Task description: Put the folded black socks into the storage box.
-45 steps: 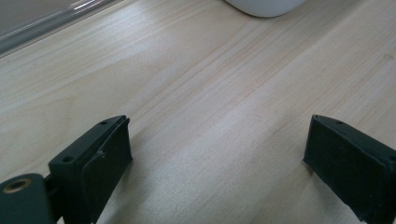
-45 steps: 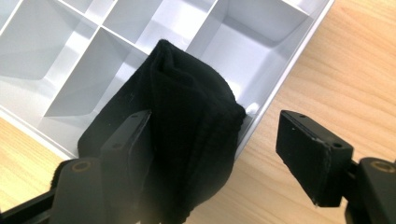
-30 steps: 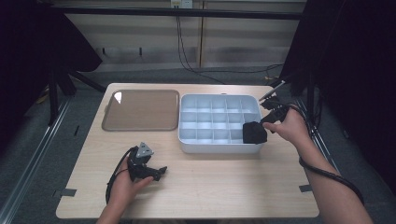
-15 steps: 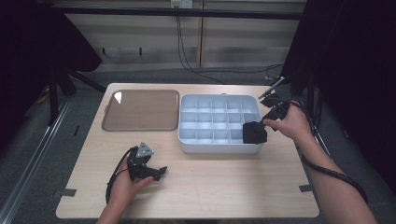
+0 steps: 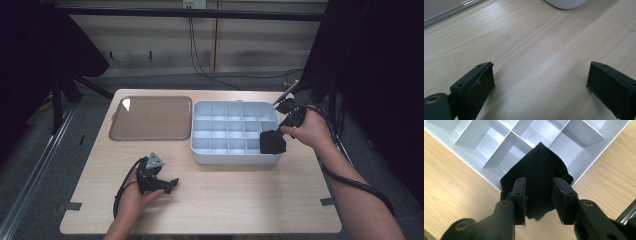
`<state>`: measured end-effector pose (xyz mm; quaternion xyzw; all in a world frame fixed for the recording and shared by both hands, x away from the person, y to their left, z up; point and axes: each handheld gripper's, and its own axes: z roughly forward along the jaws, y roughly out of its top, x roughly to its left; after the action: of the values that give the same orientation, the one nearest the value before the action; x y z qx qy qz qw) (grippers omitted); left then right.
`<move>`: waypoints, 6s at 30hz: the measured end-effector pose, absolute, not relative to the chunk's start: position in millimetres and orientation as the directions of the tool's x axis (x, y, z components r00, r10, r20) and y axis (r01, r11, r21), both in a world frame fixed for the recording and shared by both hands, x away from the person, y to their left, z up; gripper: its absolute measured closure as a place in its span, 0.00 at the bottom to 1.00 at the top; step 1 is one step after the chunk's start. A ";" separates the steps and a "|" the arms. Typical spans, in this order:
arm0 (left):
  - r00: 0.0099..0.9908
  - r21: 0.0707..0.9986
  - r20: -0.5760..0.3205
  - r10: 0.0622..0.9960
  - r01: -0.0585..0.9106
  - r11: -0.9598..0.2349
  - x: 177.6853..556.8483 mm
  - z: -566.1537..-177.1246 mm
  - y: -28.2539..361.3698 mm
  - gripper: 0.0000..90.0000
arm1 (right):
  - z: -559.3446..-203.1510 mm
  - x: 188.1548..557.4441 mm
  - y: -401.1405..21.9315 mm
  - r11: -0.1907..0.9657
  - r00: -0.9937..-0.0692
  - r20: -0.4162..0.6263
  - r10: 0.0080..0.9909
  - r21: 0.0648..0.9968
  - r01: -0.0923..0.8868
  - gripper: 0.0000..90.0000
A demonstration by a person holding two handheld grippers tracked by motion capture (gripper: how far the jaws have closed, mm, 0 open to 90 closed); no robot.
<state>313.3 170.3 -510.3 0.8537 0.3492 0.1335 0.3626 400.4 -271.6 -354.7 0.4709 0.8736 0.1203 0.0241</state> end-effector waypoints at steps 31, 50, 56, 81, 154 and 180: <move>0.721 0.710 -0.025 0.693 0.501 -0.495 313.3 -510.1 170.4 0.07 | -340.8 403.6 -263.3 0.573 -0.595 0.082 0.800 0.195 0.796 1.00; 0.721 0.710 -0.025 0.692 0.500 -0.495 313.3 -510.1 170.4 0.07 | -353.7 406.7 -260.6 0.593 -0.606 0.058 0.794 0.149 0.791 1.00; 0.720 0.712 -0.025 0.693 0.500 -0.493 313.3 -510.3 170.3 0.07 | -362.8 408.0 -259.2 0.600 -0.612 0.062 0.789 0.138 0.788 1.00; 0.720 0.712 -0.024 0.693 0.499 -0.493 313.3 -510.4 170.4 0.07 | -391.3 408.9 -259.4 0.588 -0.600 0.092 0.795 0.129 0.799 1.00; 0.723 0.708 -0.024 0.690 0.500 -0.499 313.2 -510.1 170.6 0.07 | -431.2 409.8 -260.6 0.569 -0.579 0.107 0.808 0.109 0.815 1.00; 0.724 0.707 -0.021 0.689 0.498 -0.502 313.5 -510.1 170.7 0.07 | -448.2 409.6 -262.4 0.566 -0.575 0.123 0.809 0.102 0.818 1.00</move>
<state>313.5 170.7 -510.1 0.8562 0.3469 0.1330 0.3590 409.6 -262.4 -448.2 0.4598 0.8844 0.0738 -0.0310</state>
